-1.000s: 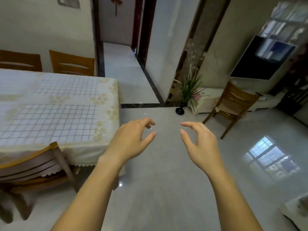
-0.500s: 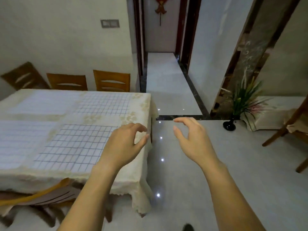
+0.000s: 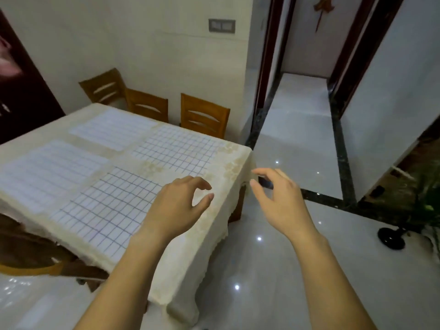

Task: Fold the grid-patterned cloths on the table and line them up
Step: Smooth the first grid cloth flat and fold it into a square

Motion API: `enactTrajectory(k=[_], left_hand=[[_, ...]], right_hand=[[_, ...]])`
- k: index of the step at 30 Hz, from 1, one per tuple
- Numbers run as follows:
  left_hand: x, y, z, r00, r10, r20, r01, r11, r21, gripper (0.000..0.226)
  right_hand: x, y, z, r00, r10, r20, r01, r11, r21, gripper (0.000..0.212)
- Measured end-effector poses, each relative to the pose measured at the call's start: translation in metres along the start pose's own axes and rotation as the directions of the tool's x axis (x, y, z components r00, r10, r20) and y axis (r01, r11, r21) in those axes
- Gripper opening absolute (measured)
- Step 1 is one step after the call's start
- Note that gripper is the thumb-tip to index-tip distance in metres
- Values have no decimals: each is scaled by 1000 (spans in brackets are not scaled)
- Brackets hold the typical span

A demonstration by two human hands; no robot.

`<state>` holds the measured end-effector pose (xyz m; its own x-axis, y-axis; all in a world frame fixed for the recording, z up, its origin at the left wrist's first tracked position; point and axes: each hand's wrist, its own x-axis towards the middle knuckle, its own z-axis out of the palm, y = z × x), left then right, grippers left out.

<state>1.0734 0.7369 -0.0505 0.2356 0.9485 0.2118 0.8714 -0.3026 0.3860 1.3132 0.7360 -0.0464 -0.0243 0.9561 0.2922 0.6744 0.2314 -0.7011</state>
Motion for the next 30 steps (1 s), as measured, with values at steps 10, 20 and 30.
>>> enactTrajectory(k=[10,20,30], left_hand=[[118,-38,5,979,-145,-142,141,989,-34,33],[151,-98,-7,925,-346,-156,356,934,39,35],[142,-120,2,712,-674,-197,690,723,24,37]], right_hand=[[153,9,25,971,-149,189,167,983,-81,28],[249,4,100,915,-272,299,284,959,3,31],[318,-8,189,701,-503,505,464,860,213,28]])
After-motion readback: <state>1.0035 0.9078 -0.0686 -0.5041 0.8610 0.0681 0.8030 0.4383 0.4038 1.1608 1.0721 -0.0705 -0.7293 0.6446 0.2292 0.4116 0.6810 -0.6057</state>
